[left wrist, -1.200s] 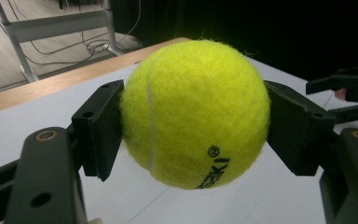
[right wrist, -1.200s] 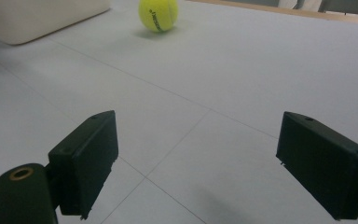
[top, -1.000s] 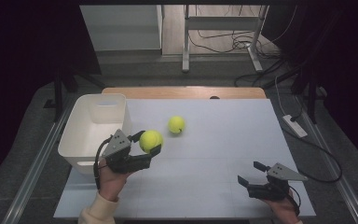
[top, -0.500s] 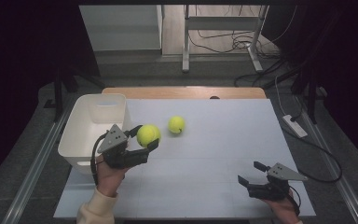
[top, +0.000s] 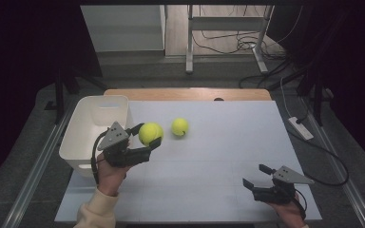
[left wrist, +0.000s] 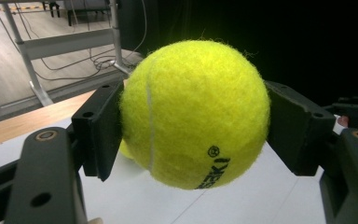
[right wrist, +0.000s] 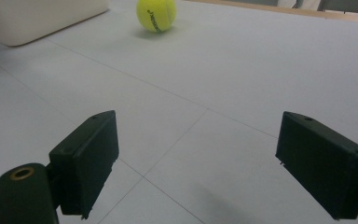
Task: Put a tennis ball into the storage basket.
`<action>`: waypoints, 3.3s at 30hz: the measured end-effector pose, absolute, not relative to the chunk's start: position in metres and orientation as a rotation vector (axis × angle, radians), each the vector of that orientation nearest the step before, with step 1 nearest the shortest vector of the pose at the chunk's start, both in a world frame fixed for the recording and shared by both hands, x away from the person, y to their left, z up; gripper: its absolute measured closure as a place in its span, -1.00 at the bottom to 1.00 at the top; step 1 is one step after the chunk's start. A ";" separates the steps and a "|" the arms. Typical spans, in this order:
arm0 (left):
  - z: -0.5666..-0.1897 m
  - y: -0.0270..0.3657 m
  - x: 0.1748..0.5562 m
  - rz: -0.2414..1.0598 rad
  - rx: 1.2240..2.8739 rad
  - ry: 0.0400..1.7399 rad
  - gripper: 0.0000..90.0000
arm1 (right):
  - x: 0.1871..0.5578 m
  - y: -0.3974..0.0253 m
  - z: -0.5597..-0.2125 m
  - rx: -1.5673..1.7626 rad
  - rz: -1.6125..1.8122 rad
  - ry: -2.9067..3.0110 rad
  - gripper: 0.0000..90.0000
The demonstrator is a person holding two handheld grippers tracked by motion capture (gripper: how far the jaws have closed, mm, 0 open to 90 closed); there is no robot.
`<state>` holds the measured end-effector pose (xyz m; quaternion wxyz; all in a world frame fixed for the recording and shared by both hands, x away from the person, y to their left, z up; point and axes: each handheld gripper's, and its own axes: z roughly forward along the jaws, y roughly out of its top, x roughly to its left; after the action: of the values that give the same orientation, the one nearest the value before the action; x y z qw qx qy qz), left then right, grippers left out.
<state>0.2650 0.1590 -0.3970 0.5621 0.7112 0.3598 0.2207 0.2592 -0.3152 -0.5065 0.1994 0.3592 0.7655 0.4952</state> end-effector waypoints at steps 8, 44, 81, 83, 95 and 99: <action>-0.392 0.165 0.267 0.541 1.658 0.872 -0.41 | 0.259 -0.315 -0.506 0.999 1.385 2.138 -0.71; -0.381 0.196 0.289 0.568 1.642 0.974 -0.41 | 0.259 -0.316 -0.505 1.000 1.390 2.125 -0.71; -0.380 0.234 0.314 0.636 1.648 1.115 -0.41 | 0.259 -0.315 -0.506 1.004 1.380 2.124 -0.70; -0.380 0.238 0.315 0.639 1.648 1.126 -0.41 | 0.259 -0.315 -0.505 1.004 1.380 2.124 -0.70; -0.382 0.251 0.324 0.656 1.646 1.183 -0.41 | 0.260 -0.316 -0.506 1.005 1.377 2.125 -0.70; -0.383 0.253 0.327 0.663 1.651 1.194 -0.41 | 0.259 -0.316 -0.506 1.003 1.375 2.126 -0.70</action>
<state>0.3269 0.2531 -0.3831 0.4788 0.6765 0.4891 0.2716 0.2595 -0.3156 -0.5057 0.2077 0.3603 0.7635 0.4940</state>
